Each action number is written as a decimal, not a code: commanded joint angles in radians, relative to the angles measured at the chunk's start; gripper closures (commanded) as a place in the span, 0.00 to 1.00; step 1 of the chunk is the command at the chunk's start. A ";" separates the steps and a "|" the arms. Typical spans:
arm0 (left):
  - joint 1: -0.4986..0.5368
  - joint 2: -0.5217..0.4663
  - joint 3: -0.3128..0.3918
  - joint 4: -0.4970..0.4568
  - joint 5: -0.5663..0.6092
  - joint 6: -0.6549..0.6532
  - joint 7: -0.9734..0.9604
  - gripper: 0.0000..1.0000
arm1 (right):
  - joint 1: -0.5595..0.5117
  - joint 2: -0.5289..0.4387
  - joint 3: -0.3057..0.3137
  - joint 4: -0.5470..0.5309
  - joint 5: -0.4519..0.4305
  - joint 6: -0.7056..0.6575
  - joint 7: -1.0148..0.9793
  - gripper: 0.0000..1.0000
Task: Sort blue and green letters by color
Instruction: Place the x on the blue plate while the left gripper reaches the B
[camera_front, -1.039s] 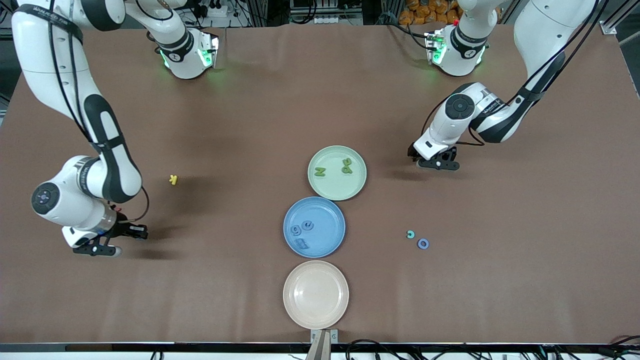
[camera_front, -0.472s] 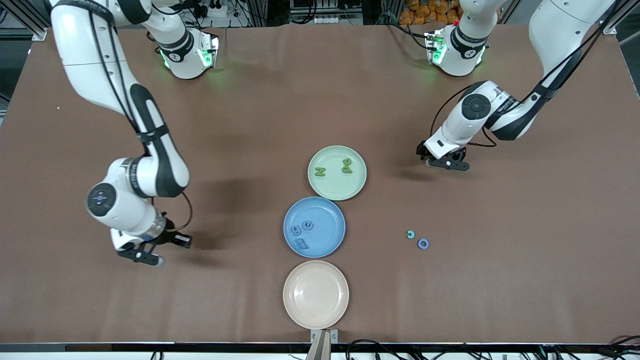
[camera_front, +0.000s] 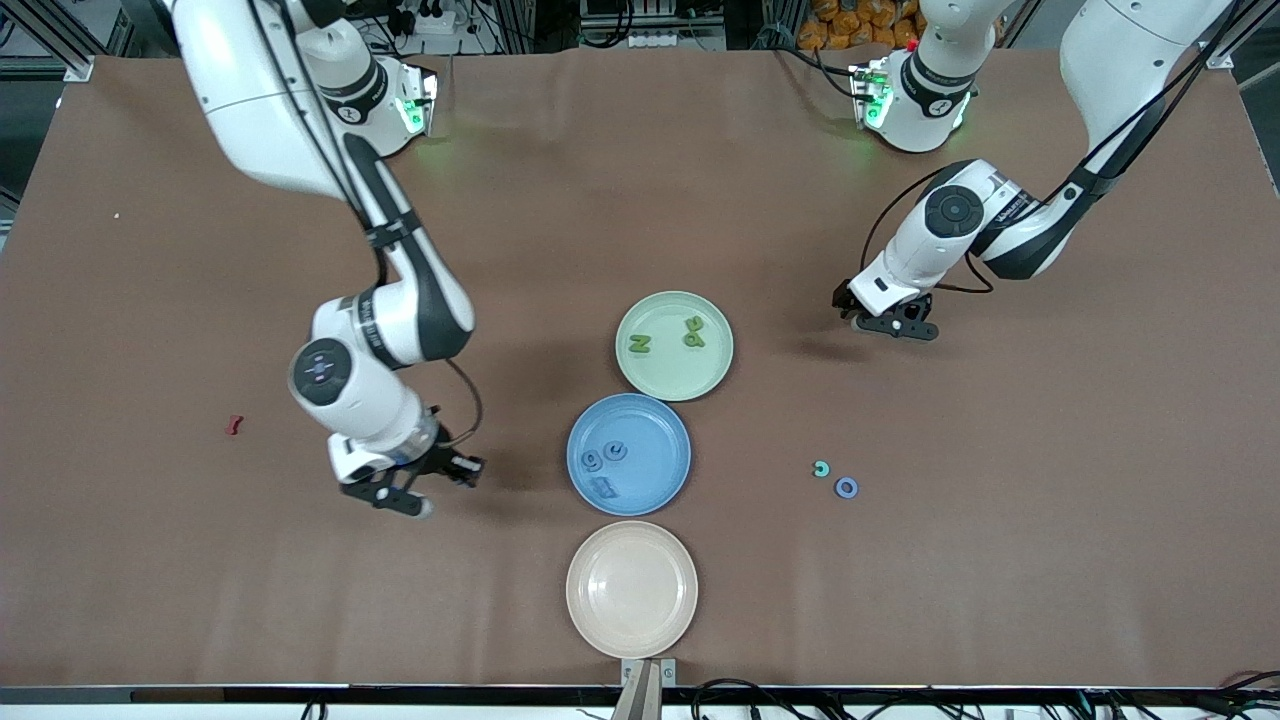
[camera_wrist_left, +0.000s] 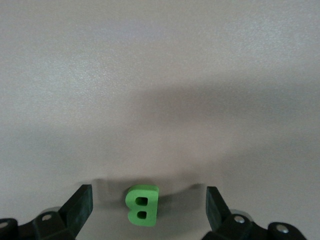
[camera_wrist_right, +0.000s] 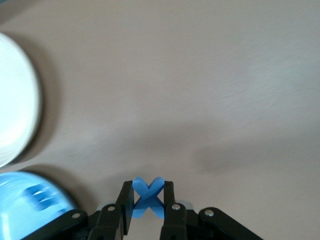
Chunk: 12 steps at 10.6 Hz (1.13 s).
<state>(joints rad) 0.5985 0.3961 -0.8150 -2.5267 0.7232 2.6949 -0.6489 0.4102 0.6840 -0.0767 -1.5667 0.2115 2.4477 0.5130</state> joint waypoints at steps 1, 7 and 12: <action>0.006 -0.014 -0.012 -0.012 0.022 -0.017 -0.002 0.00 | 0.096 0.022 0.005 0.063 0.012 -0.006 0.125 0.90; -0.011 0.009 -0.012 -0.006 0.022 -0.018 -0.006 0.00 | 0.245 0.092 0.009 0.128 0.006 0.002 0.209 0.83; -0.016 0.010 -0.012 -0.006 0.022 -0.021 -0.003 0.00 | 0.252 0.092 0.002 0.149 -0.007 -0.006 0.190 0.00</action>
<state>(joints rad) 0.5799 0.4059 -0.8197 -2.5331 0.7232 2.6855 -0.6489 0.6674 0.7627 -0.0668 -1.4494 0.2105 2.4597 0.7187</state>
